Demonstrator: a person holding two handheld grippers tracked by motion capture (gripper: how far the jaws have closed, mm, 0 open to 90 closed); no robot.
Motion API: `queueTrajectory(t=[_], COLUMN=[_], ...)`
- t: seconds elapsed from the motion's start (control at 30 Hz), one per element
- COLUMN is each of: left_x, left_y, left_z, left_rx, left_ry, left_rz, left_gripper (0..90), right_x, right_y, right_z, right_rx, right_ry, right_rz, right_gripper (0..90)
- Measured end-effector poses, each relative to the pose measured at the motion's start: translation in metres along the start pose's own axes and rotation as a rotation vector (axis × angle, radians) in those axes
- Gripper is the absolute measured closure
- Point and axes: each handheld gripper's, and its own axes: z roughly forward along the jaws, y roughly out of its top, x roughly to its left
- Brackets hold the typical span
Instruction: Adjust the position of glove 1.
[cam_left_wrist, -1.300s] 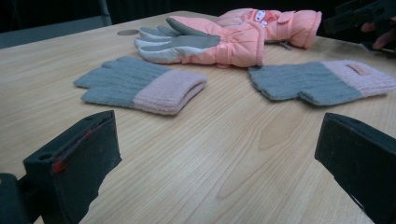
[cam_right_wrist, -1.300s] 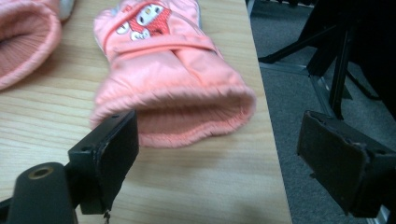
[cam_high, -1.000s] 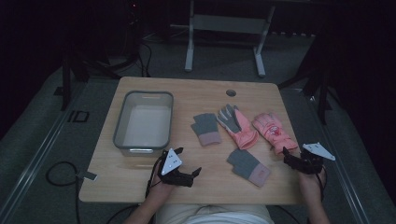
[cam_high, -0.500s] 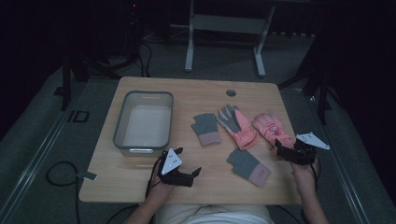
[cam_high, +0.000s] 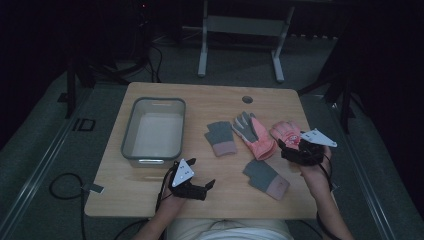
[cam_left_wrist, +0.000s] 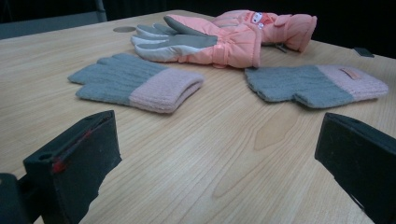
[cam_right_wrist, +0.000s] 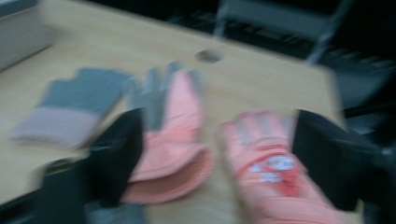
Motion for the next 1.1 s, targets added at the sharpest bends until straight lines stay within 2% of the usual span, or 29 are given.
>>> queueTrajectory(t=[0.03, 0.07, 0.1, 0.23, 0.3, 0.37, 0.53, 0.63, 0.73, 0.93, 1.0, 1.1], left_x=[0.000, 0.001, 0.001, 0.002, 0.002, 0.002, 0.002, 0.002, 0.001, 0.001, 0.001, 0.000], left_y=[0.000, 0.000, 0.000, 0.000, 0.000, 0.000, 0.000, 0.000, 0.000, 0.000, 0.000, 0.000], left_z=[0.000, 0.000, 0.000, 0.000, 0.000, 0.000, 0.000, 0.000, 0.000, 0.000, 0.000, 0.000], left_rx=[0.001, 0.000, 0.000, -0.004, -0.004, -0.006, -0.004, -0.005, -0.005, -0.005, -0.006, -0.007], left_ry=[-0.001, -0.002, -0.002, -0.006, -0.007, -0.007, -0.010, -0.011, -0.009, -0.010, -0.010, -0.010], left_rz=[0.000, -0.003, -0.003, -0.012, -0.015, -0.011, -0.009, -0.009, -0.002, 0.002, 0.003, 0.003], left_gripper=[0.0, 0.0, 0.0, 0.0, 0.0, 0.0, 0.0, 0.0, 0.0, 0.0, 0.0, 0.0], right_x=[0.001, 0.001, 0.001, 0.008, 0.013, 0.018, 0.033, 0.041, 0.048, 0.063, 0.071, 0.078], right_y=[0.003, 0.005, 0.008, 0.012, 0.016, 0.019, 0.028, 0.031, 0.035, 0.044, 0.049, 0.052], right_z=[0.003, 0.007, 0.014, 0.021, 0.026, 0.029, 0.046, 0.056, 0.066, 0.079, 0.087, 0.096], right_rx=[0.031, 0.062, 0.101, 0.078, 0.064, 0.060, 0.098, 0.102, 0.123, 0.112, 0.114, 0.125], right_ry=[0.056, 0.112, 0.157, 0.157, 0.211, 0.229, 0.277, 0.305, 0.348, 0.370, 0.377, 0.394], right_rz=[0.007, 0.029, 0.076, 0.073, 0.073, 0.059, 0.007, -0.029, -0.027, -0.060, -0.095, -0.109], right_gripper=[24.1, 20.6, 19.3, 26.0, 35.2, 39.4, 37.2, 44.1, 47.7, 50.4, 57.6, 60.5])
